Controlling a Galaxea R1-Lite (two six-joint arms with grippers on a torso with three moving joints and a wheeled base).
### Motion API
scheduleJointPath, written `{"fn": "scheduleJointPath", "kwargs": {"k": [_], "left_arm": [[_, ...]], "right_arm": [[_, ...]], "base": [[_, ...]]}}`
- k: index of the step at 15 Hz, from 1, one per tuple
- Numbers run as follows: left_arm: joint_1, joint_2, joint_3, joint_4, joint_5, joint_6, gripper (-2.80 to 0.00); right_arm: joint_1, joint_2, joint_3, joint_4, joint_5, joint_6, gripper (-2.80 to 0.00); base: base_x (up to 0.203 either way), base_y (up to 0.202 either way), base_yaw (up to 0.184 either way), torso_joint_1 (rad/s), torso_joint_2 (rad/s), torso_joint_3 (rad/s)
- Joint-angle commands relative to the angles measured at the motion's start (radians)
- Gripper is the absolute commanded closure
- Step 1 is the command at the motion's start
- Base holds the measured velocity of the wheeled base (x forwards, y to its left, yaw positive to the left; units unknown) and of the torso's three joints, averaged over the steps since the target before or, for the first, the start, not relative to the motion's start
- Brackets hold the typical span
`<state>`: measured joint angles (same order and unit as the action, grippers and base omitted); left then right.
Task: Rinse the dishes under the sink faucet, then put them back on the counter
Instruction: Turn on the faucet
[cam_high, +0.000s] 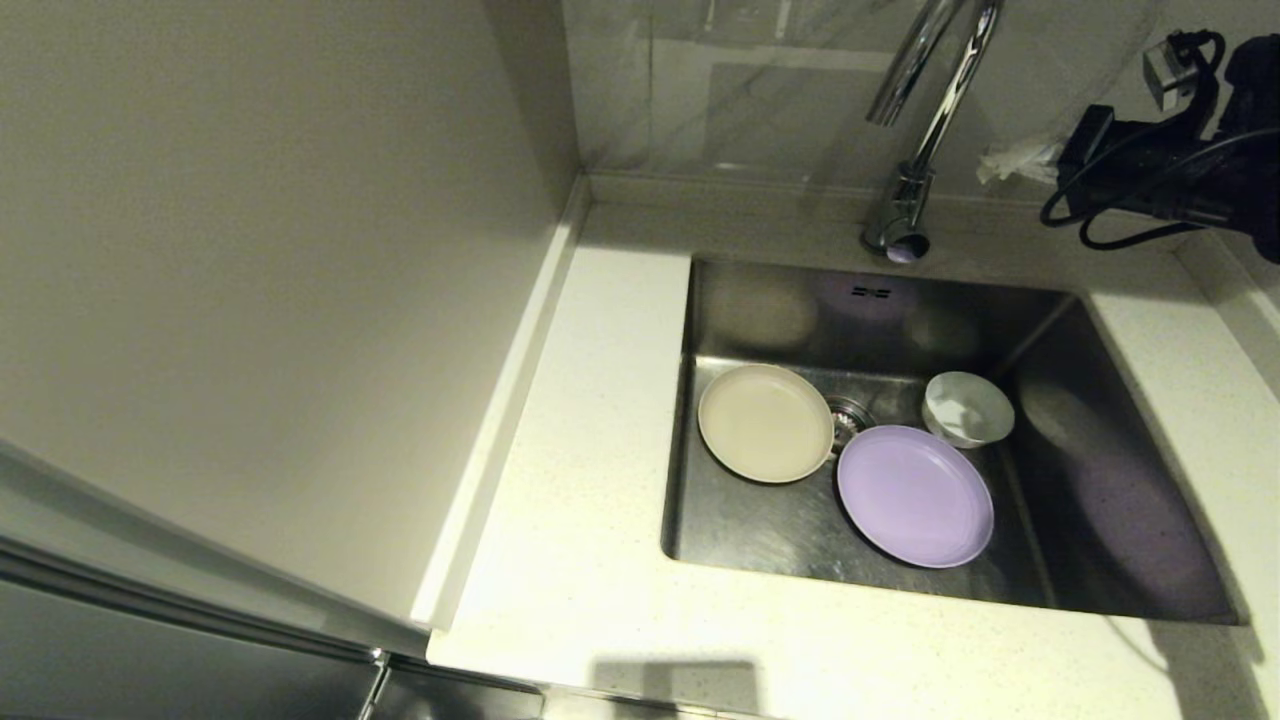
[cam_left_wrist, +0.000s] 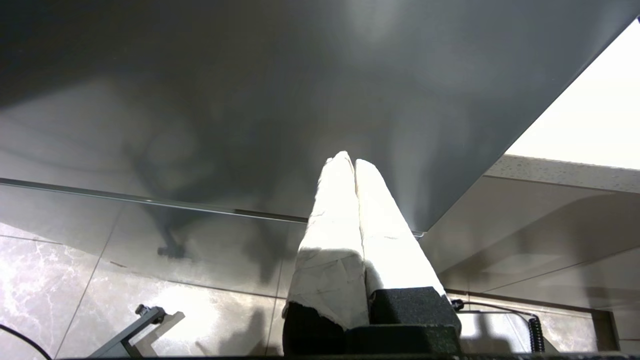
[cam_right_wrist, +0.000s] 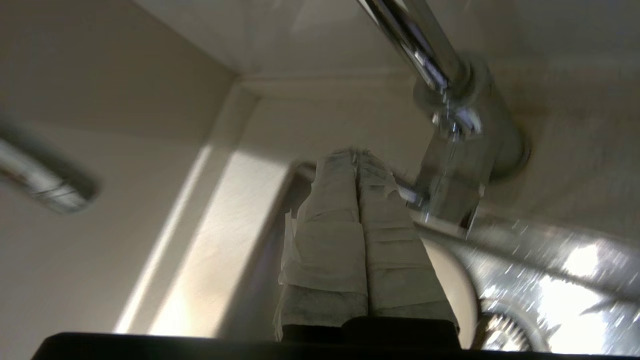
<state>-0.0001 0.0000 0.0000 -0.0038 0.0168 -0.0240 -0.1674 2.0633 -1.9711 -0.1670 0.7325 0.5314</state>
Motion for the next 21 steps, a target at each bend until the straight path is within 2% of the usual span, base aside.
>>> {"fn": "scheduleJointPath", "kwargs": {"k": [1,6,13,16,21], "left_arm": [[0.000,-0.002,0.000,-0.001,0.000,-0.001,0.00],[0.000,-0.002,0.000,-0.001,0.000,-0.001,0.00],[0.000,-0.002,0.000,-0.001,0.000,-0.001,0.00],[0.000,-0.002,0.000,-0.001,0.000,-0.001,0.00],[0.000,-0.002,0.000,-0.001,0.000,-0.001,0.00]], "right_arm": [[0.039,0.034,0.000,-0.044,-0.049,-0.035,0.00],[0.064,0.092,-0.008,-0.212,-0.058,-0.059,0.00],[0.075,0.124,-0.011,-0.236,-0.047,-0.096,0.00],[0.067,0.125,-0.010,-0.234,0.048,-0.102,0.00],[-0.027,0.117,-0.005,-0.226,0.272,-0.102,0.00]], "base": [[0.000,0.000,0.000,0.000,0.00,0.000],[0.000,0.000,0.000,0.000,0.00,0.000],[0.000,0.000,0.000,0.000,0.00,0.000],[0.000,0.000,0.000,0.000,0.00,0.000],[0.000,0.000,0.000,0.000,0.00,0.000]]}}
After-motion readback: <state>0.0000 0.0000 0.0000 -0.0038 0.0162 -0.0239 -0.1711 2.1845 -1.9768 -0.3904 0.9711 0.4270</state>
